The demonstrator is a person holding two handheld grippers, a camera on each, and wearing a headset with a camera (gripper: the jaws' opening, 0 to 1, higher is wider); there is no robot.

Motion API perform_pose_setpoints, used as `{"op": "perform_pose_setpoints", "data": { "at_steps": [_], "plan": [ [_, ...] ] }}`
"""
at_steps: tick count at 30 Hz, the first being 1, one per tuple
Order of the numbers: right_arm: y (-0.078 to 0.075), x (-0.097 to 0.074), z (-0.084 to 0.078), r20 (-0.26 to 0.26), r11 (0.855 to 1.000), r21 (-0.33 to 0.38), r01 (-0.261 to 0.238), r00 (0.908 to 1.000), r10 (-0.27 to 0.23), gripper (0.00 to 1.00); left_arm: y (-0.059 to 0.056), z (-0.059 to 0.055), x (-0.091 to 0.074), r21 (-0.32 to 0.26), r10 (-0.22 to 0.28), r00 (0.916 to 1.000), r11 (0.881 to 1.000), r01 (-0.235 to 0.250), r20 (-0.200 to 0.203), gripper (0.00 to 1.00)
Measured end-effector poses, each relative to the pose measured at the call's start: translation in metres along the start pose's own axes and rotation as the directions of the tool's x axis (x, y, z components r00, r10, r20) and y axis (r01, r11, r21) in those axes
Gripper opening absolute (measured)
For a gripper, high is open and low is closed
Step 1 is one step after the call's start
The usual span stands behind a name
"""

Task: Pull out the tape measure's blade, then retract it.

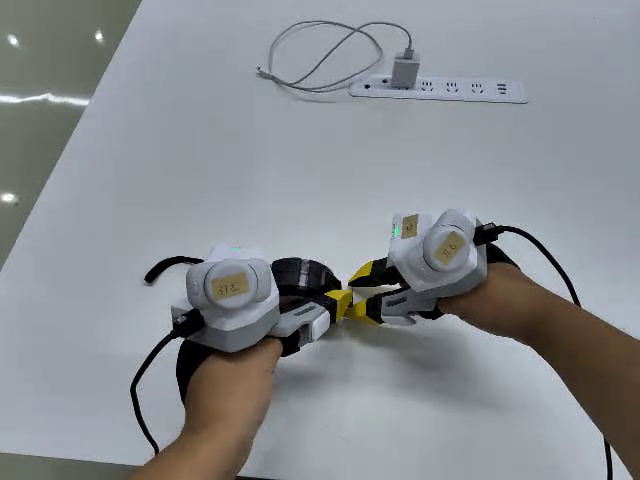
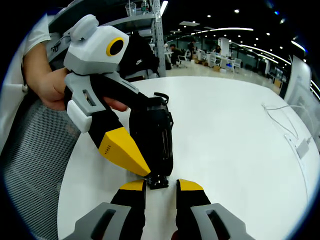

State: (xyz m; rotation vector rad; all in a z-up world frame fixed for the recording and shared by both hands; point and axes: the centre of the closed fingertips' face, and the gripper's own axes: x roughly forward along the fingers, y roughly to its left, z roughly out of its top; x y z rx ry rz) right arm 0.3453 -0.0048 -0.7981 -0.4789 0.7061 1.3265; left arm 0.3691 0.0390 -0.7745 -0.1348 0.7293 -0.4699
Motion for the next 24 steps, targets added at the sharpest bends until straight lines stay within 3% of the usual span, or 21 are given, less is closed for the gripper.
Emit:
{"op": "perform_pose_setpoints", "data": {
  "at_steps": [9,24],
  "plan": [
    [0.0,-0.008,0.001,0.007,1.0,0.013,0.015,0.9999,-0.015,0.23,-0.001,0.004,-0.005,0.023,-0.019,0.9998,1.0,0.019,0.009,0.73],
    [0.001,-0.015,0.005,0.026,0.998,0.046,0.037,0.9989,-0.038,0.26,-0.001,0.011,-0.012,0.034,-0.049,0.9983,0.998,0.048,0.033,0.73]
  ]
}}
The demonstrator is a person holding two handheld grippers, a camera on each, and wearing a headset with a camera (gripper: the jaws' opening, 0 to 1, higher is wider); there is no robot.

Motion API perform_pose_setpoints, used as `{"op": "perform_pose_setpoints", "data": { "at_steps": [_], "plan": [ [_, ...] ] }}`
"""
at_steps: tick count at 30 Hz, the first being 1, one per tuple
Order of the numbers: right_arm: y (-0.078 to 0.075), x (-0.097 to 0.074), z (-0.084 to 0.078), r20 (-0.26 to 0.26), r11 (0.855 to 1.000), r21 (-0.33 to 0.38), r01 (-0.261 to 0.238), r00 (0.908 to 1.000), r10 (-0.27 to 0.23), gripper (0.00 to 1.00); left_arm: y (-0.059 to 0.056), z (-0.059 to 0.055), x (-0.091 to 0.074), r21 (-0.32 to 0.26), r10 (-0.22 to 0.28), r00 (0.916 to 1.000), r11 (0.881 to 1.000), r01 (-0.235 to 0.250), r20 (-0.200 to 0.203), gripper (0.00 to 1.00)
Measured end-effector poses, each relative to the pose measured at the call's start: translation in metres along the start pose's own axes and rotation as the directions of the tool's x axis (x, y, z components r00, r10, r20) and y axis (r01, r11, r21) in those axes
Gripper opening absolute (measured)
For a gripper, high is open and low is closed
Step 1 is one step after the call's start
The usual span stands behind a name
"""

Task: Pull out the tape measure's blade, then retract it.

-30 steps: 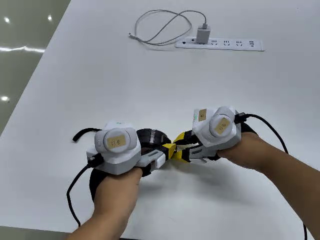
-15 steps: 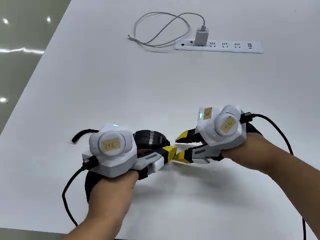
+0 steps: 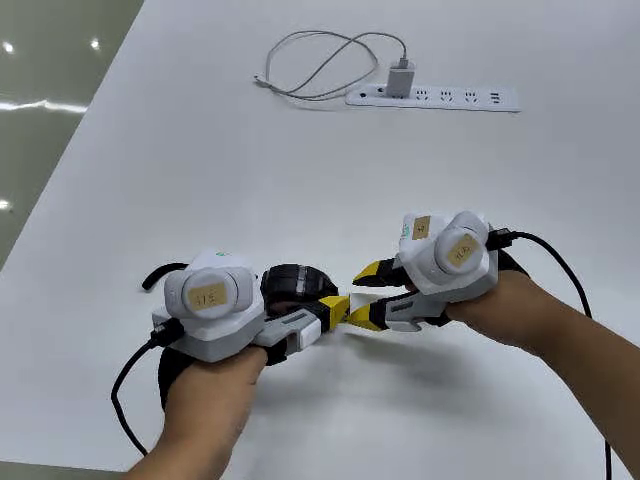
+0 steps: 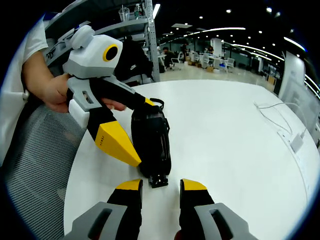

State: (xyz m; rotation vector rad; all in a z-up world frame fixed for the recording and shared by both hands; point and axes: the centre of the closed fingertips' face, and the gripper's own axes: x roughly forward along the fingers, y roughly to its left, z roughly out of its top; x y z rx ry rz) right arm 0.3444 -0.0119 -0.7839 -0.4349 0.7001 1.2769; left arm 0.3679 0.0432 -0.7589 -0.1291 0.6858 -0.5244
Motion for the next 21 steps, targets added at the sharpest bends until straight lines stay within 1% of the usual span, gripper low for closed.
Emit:
{"op": "perform_pose_setpoints", "data": {
  "at_steps": [2,7,8,9,11,12,13,19,21],
  "plan": [
    [0.001,-0.001,0.0,0.003,1.0,0.005,0.002,1.0,-0.002,0.26,-0.001,0.001,0.0,-0.008,-0.01,0.9999,1.0,0.01,0.003,0.73],
    [0.003,-0.01,0.001,0.019,1.0,0.013,0.025,0.9995,-0.025,0.28,-0.003,0.003,-0.005,0.016,-0.022,0.9997,1.0,0.022,0.006,0.73],
    [0.005,-0.014,0.005,0.047,0.999,0.042,0.023,0.9986,-0.025,0.3,-0.004,0.004,-0.007,0.032,-0.031,0.9995,0.999,0.031,0.005,0.74],
    [0.006,-0.017,0.006,0.057,0.998,0.058,0.022,0.998,-0.025,0.33,-0.003,0.004,-0.009,0.043,-0.032,0.9995,0.999,0.032,0.004,0.73],
    [0.008,-0.022,0.006,0.057,0.999,0.04,0.03,0.9979,-0.032,0.34,-0.004,0.005,-0.011,0.059,-0.047,0.9989,0.997,0.047,0.004,0.73],
    [0.008,-0.024,0.006,0.059,0.998,0.042,0.039,0.9974,-0.041,0.36,-0.003,0.006,-0.013,0.071,-0.046,0.9989,0.996,0.045,0.004,0.74],
    [0.009,-0.026,0.007,0.068,0.998,0.052,0.042,0.9967,-0.045,0.36,-0.004,0.007,-0.016,0.085,-0.055,0.9984,0.995,0.055,0.005,0.74],
    [0.01,-0.033,0.007,0.079,0.996,0.065,0.066,0.9943,-0.071,0.39,-0.001,0.007,-0.027,0.127,-0.072,0.9974,0.989,0.072,0.001,0.74],
    [0.012,-0.036,0.007,0.084,0.995,0.071,0.075,0.9932,-0.081,0.4,0.001,0.006,-0.031,0.132,-0.077,0.997,0.988,0.077,-0.002,0.74]
  ]
}}
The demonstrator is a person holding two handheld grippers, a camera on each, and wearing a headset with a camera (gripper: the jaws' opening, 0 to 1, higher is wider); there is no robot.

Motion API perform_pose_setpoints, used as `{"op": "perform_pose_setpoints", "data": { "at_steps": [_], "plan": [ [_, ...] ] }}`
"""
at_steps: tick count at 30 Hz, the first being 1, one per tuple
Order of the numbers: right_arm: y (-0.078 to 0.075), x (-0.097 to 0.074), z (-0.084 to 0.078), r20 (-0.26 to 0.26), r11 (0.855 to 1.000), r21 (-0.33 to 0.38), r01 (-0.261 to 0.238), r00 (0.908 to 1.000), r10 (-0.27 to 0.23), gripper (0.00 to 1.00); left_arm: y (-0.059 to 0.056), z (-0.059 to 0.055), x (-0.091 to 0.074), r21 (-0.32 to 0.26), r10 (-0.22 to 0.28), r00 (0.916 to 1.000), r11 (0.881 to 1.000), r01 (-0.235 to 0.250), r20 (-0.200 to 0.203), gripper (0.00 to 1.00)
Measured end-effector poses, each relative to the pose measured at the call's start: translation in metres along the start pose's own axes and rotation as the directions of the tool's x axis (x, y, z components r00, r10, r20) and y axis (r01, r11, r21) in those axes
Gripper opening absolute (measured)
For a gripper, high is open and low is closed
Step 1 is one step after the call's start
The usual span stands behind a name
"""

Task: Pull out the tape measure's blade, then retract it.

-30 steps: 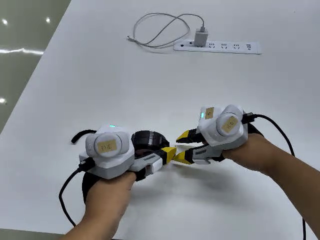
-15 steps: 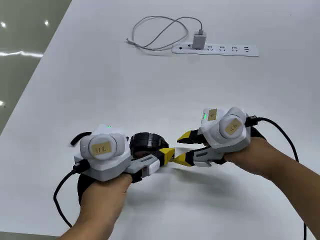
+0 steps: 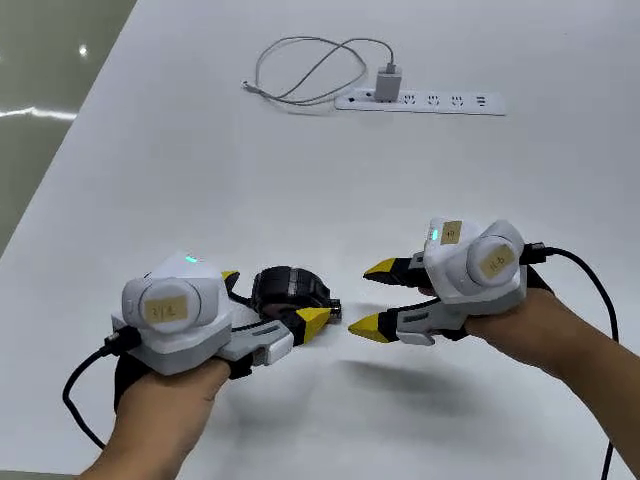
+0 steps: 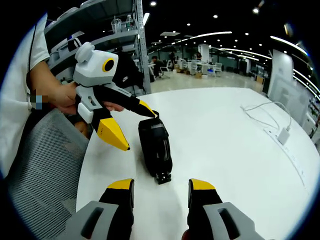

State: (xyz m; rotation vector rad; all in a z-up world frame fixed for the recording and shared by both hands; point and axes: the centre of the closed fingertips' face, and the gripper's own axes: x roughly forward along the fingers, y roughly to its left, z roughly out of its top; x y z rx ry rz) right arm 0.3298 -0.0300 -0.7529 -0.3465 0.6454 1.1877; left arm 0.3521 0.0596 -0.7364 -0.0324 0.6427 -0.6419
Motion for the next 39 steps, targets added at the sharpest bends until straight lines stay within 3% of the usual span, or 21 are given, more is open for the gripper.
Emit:
{"op": "perform_pose_setpoints", "data": {
  "at_steps": [3,5,7,14,25,30,39],
  "plan": [
    [0.001,-0.005,-0.002,0.006,1.0,0.012,0.015,0.9999,-0.015,0.42,0.002,-0.001,-0.005,0.011,-0.011,0.9999,1.0,0.011,0.001,0.74],
    [0.001,-0.009,-0.005,0.009,0.999,0.021,0.03,0.9995,-0.03,0.43,0.004,-0.004,-0.009,0.06,-0.011,0.9999,0.998,0.011,-0.013,0.74],
    [0.0,-0.014,-0.005,0.021,0.998,0.033,0.052,0.9984,-0.053,0.45,0.004,-0.005,-0.012,0.069,-0.021,0.9997,0.997,0.022,-0.013,0.74],
    [0.0,-0.03,-0.011,0.04,0.991,0.077,0.112,0.9924,-0.116,0.57,0.006,-0.01,-0.023,0.122,-0.047,0.9984,0.991,0.05,-0.032,0.75],
    [0.0,-0.066,-0.018,0.052,0.969,0.104,0.223,0.972,-0.229,0.76,0.014,-0.009,-0.044,0.15,-0.067,0.9969,0.986,0.073,-0.04,0.83],
    [-0.001,-0.084,-0.018,0.067,0.959,0.118,0.257,0.9617,-0.266,0.79,0.02,-0.011,-0.053,0.168,-0.064,0.9966,0.983,0.072,-0.051,0.85],
    [0.005,-0.113,-0.022,0.069,0.949,0.137,0.285,0.9526,-0.296,0.81,0.03,-0.016,-0.067,0.207,-0.059,0.9951,0.975,0.075,-0.079,0.86]
  ]
}}
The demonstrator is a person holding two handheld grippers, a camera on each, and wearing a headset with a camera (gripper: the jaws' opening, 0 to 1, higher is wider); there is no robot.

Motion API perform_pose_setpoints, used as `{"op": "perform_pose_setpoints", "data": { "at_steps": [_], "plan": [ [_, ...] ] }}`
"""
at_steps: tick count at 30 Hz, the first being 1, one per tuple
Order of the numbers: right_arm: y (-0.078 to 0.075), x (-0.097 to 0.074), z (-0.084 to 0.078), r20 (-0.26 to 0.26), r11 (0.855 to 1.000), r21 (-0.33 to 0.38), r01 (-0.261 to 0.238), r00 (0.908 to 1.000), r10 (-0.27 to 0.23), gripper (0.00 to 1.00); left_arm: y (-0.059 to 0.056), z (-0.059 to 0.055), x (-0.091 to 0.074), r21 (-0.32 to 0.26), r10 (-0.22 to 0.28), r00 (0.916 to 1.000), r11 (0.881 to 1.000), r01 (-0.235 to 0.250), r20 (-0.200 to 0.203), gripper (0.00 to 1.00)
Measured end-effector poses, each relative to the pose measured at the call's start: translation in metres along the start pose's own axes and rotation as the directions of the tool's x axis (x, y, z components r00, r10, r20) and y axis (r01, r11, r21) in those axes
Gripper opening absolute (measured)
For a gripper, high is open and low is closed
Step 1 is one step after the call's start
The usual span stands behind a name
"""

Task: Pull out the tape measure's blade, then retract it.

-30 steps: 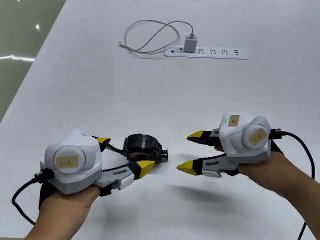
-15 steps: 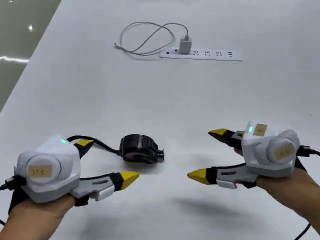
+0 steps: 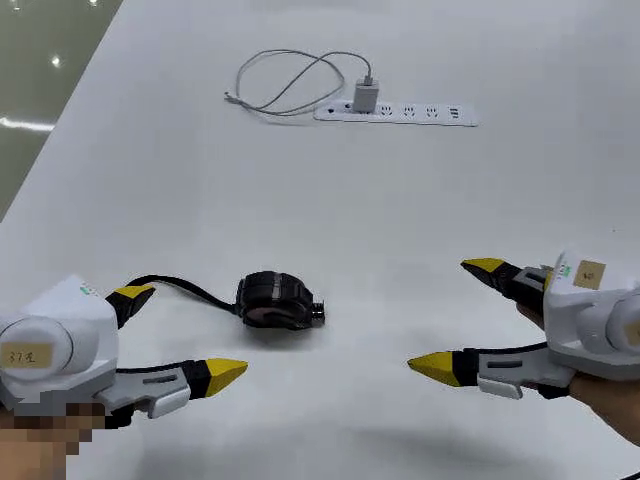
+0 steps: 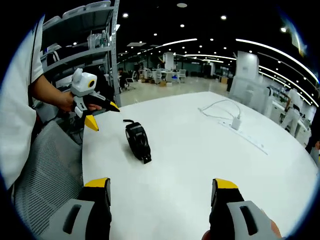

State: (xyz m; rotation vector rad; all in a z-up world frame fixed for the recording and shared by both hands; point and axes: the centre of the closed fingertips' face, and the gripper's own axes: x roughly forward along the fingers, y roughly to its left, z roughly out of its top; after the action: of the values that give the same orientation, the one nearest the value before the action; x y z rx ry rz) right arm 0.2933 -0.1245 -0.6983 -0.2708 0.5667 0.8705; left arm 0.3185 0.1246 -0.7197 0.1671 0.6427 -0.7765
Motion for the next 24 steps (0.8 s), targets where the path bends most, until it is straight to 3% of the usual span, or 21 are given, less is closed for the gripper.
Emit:
{"op": "perform_pose_setpoints", "data": {
  "at_steps": [9,24],
  "plan": [
    [-0.006,-0.02,-0.01,-0.012,0.999,0.01,0.038,0.9992,-0.038,0.82,0.003,-0.004,-0.011,0.014,-0.001,0.9999,1.0,0.001,-0.012,0.89],
    [-0.004,-0.045,-0.029,-0.029,0.996,0.05,0.071,0.9971,-0.07,0.88,0.01,-0.008,-0.027,0.094,-0.01,0.9994,0.996,0.013,-0.032,0.97]
  ]
}}
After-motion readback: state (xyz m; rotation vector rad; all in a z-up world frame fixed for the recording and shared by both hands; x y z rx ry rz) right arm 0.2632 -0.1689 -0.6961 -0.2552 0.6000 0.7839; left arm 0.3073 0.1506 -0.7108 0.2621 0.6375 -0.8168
